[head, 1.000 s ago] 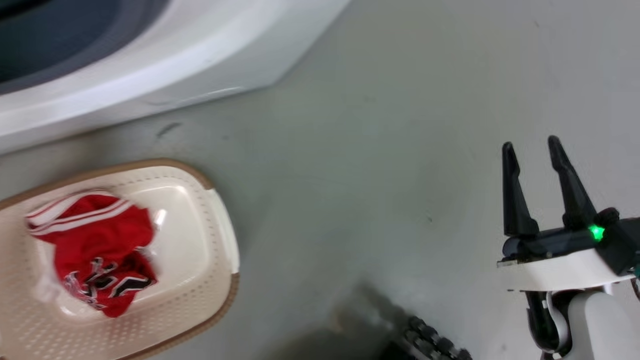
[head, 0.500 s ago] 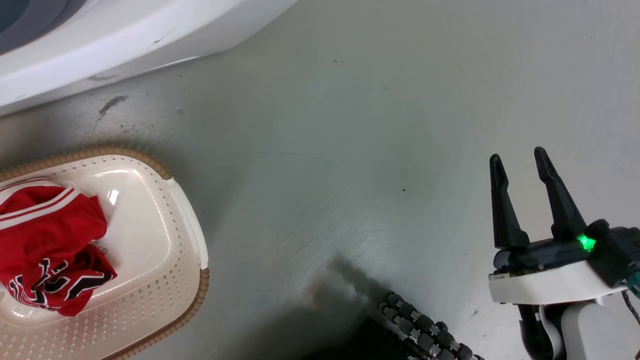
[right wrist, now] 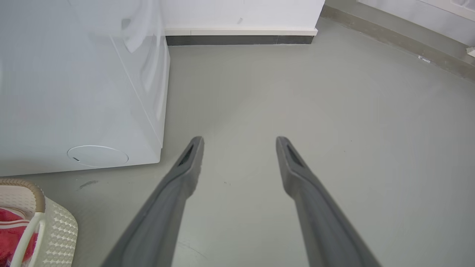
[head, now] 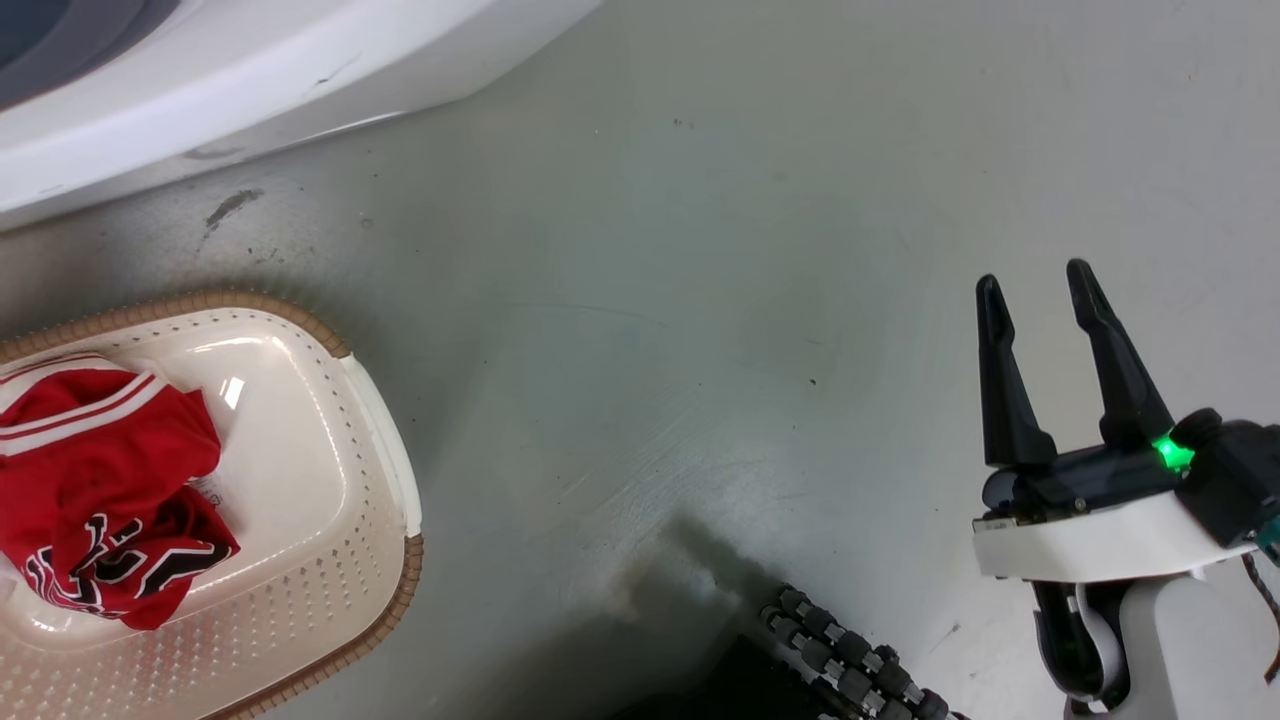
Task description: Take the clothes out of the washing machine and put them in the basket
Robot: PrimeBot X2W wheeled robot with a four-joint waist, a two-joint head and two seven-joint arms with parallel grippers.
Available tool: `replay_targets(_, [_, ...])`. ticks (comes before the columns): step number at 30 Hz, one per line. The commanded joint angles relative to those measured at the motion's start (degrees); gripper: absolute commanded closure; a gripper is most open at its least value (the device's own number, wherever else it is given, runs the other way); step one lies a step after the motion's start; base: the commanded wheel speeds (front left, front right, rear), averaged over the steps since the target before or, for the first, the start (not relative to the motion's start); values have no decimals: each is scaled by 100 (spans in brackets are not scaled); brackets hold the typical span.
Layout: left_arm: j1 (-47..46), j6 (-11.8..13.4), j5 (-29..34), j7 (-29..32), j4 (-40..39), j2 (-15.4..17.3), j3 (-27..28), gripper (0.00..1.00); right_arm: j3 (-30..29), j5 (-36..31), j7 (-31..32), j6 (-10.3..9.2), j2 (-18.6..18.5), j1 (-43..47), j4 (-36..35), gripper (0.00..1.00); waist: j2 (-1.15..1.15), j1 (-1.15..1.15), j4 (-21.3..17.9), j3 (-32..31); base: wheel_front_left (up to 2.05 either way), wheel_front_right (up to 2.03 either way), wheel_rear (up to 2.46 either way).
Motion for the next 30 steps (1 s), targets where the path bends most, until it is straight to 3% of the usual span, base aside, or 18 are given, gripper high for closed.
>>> replay_targets(1, [-55, 9, 15, -160, -20, 75, -47, 100, 7, -1, -12, -6, 9, -94, 22, 0, 0, -1, 2, -31, 0, 0, 0])
replay_targets(3, [-2, 10, 14, -511, -7, 150, -112, 100, 29, -47, -12, -6, 9, -196, 34, 0, 0, -1, 13, -108, 0, 0, 0])
replay_targets(11, [791, 10, -295, -2305, 75, -166, -308, 100, -325, -484, -12, -6, 5, -329, 103, 0, 0, -1, 598, -778, 0, 0, 0])
replay_targets(19, [1856, 135, -426, -4115, 421, -734, -324, 100, -612, -973, -12, -6, 3, -166, 193, 0, 0, -1, 1275, -1665, 0, 0, 0])
replay_targets(24, [2576, 448, -492, -4498, 338, -968, -83, 100, -661, -1137, -12, -6, 2, -42, 256, 0, 0, -1, 1514, -2194, 0, 0, 0])
replay_targets(30, [3755, 1000, -59, -4505, -1008, -977, 821, 100, -604, -1242, -12, -6, 5, 147, 360, 0, 0, -1, 1727, -2737, 0, 0, 0])
